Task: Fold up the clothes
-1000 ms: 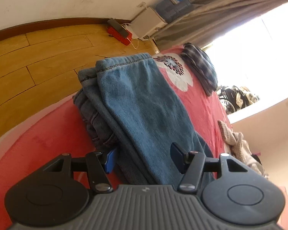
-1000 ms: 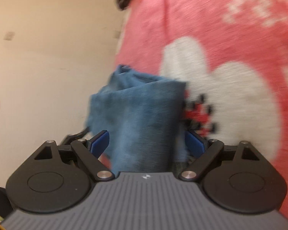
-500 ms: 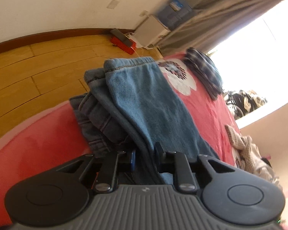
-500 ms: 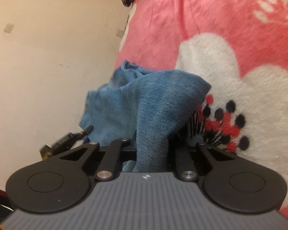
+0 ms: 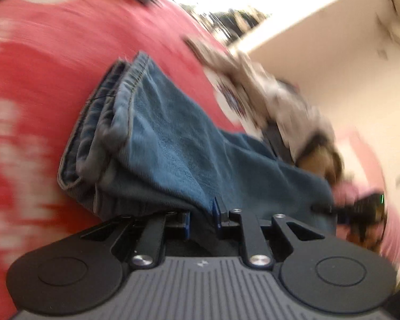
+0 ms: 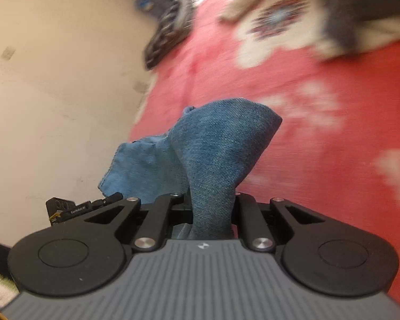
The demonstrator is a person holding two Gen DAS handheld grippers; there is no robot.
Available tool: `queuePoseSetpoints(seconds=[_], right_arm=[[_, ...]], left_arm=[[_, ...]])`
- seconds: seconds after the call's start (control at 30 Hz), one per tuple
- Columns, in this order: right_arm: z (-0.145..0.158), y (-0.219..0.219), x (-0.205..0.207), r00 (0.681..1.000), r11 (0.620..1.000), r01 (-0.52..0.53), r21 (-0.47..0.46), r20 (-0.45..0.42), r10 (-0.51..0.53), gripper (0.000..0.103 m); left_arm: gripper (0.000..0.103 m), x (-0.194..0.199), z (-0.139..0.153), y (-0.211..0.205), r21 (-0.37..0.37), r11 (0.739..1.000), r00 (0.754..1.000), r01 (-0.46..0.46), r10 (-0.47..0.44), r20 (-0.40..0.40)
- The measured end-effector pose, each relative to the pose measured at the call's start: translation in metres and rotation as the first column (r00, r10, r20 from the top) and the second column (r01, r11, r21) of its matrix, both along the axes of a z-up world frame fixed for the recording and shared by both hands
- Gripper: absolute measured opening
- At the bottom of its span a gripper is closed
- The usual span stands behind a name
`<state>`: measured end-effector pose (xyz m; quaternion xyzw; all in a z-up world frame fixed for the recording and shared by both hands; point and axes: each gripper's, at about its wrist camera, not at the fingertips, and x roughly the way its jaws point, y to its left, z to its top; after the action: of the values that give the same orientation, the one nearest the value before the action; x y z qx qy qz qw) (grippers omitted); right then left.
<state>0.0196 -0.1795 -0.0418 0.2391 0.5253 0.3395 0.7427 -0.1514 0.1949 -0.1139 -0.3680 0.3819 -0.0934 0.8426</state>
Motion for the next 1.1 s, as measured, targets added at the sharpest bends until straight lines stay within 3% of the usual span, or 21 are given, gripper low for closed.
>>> queuePoseSetpoints(seconds=[0.07,0.13,0.2,0.27,0.4,0.53,0.63,0.7,0.77,0.8,0.83,0.87,0.97,1.1], right_arm=[[-0.014,-0.019,0.003,1.0,0.995,0.007,-0.1,-0.024,-0.009,0.022],[-0.031,-0.024,0.004,0.996,0.975,0.035,-0.22,-0.073,-0.052,0.046],[-0.035,-0.02,-0.001,0.995,0.955,0.052,-0.291,-0.065,-0.074,0.047],[-0.025,-0.018,-0.012,0.996,0.938,0.084,-0.335,0.001,-0.089,0.047],[0.012,-0.017,-0.04,0.959,0.876,0.226,-0.427,0.255,-0.123,0.047],[0.028,0.025,-0.048,0.888,0.867,0.228,-0.444,0.459,0.001,0.047],[0.02,0.074,-0.037,0.861,0.886,0.106,-0.451,0.488,0.145,0.045],[0.008,0.111,-0.029,0.848,0.88,0.019,-0.475,0.474,0.237,0.045],[-0.008,0.141,-0.022,0.845,0.838,-0.041,-0.544,0.429,0.319,0.044],[-0.021,0.151,-0.019,0.852,0.796,-0.053,-0.603,0.389,0.351,0.043],[-0.036,0.159,-0.017,0.859,0.747,-0.062,-0.663,0.346,0.378,0.042],[-0.041,0.162,-0.017,0.862,0.723,-0.049,-0.689,0.336,0.38,0.042],[-0.039,0.171,-0.025,0.86,0.683,0.03,-0.73,0.367,0.354,0.042],[-0.026,0.172,-0.034,0.883,0.703,0.129,-0.699,0.404,0.239,0.042]], left_arm=[[0.022,0.011,-0.004,-0.017,0.045,0.997,0.998,0.062,-0.061,-0.01],[0.027,0.006,0.004,-0.016,0.097,0.988,0.993,0.118,-0.117,-0.016],[0.032,-0.01,0.021,-0.008,0.176,0.967,0.983,0.183,-0.181,-0.032],[0.034,-0.026,0.041,0.0,0.266,0.936,0.972,0.232,-0.23,-0.039],[0.037,-0.009,0.054,-0.002,0.285,0.929,0.964,0.238,-0.261,0.047],[0.039,0.008,0.068,-0.005,0.304,0.922,0.947,0.242,-0.292,0.132],[0.039,0.021,0.077,-0.007,0.322,0.914,0.929,0.246,-0.317,0.19],[0.039,0.035,0.052,-0.029,0.396,0.867,0.921,0.303,-0.374,0.113],[0.029,0.042,0.019,-0.041,0.477,0.817,0.924,0.323,-0.381,0.027],[0.029,0.041,0.01,-0.039,0.476,0.819,0.925,0.321,-0.38,0.03],[0.031,0.039,0.01,-0.033,0.45,0.837,0.924,0.313,-0.378,0.059],[0.032,0.04,0.012,-0.028,0.418,0.851,0.923,0.318,-0.379,0.068],[0.036,0.044,0.025,-0.012,0.357,0.876,0.918,0.323,-0.382,0.106],[0.04,0.066,0.044,0.0,0.289,0.896,0.9,0.338,-0.397,0.178]])
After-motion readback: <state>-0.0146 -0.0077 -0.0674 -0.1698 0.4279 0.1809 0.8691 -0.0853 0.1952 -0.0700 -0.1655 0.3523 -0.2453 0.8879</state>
